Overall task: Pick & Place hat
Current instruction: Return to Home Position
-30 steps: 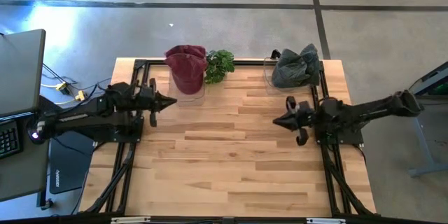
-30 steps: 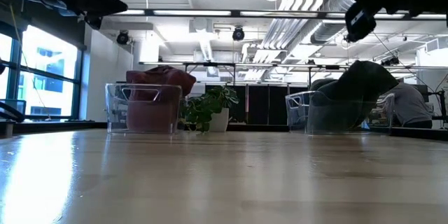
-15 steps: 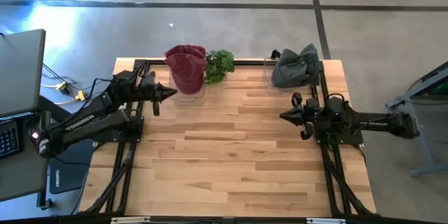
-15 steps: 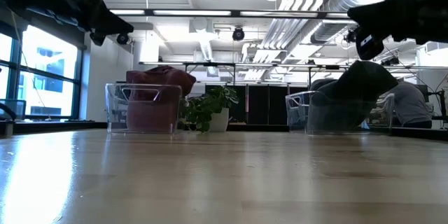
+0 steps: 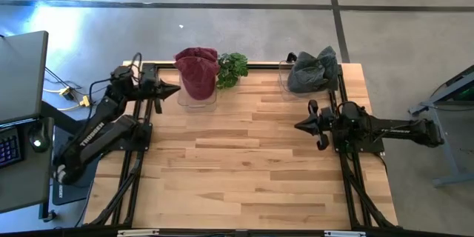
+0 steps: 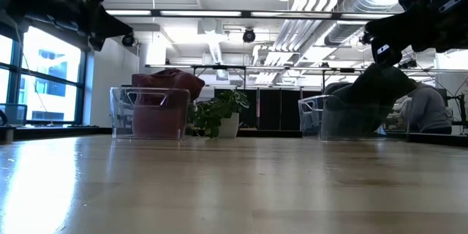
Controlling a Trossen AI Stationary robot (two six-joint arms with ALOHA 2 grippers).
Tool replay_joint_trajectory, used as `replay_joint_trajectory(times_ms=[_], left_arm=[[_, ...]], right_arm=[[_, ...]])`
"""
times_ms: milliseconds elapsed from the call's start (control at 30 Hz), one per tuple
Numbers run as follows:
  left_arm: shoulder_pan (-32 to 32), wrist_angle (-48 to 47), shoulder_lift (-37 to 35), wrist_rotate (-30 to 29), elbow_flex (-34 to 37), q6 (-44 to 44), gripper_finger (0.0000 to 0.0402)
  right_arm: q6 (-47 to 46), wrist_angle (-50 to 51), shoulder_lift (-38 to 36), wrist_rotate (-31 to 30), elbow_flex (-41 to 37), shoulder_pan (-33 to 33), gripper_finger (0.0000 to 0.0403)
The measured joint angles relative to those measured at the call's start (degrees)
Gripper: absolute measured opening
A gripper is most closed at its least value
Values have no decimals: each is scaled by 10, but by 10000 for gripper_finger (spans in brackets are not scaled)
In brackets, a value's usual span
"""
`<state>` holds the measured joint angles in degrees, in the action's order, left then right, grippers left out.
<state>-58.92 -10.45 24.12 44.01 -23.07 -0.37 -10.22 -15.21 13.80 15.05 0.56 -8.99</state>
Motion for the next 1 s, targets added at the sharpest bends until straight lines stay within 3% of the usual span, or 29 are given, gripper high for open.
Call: replay_joint_trajectory(times_ms=[67,133,267,400,500,700,867,1000], left_arm=[[-35,33,-1,47,10,-31,0],[-49,64,-9,58,32,-74,0],[-15,133,-69,-17,96,-134,0],[74,189,-166,-93,150,-183,0],[144,143,-238,-160,156,-179,0],[267,74,-237,-298,159,-141,0],[391,97,-236,-441,188,-123,0],[490,111,-237,-518,203,-109,0]], right_arm=[[0,0,0,8,0,0,1],[0,0,0,16,0,0,1],[0,-1,0,16,0,0,2],[-11,-1,0,16,0,0,1],[-18,-6,0,17,0,0,3],[-18,-16,0,12,0,0,1],[-27,-17,0,3,0,0,4],[-37,-17,1,3,0,0,1]])
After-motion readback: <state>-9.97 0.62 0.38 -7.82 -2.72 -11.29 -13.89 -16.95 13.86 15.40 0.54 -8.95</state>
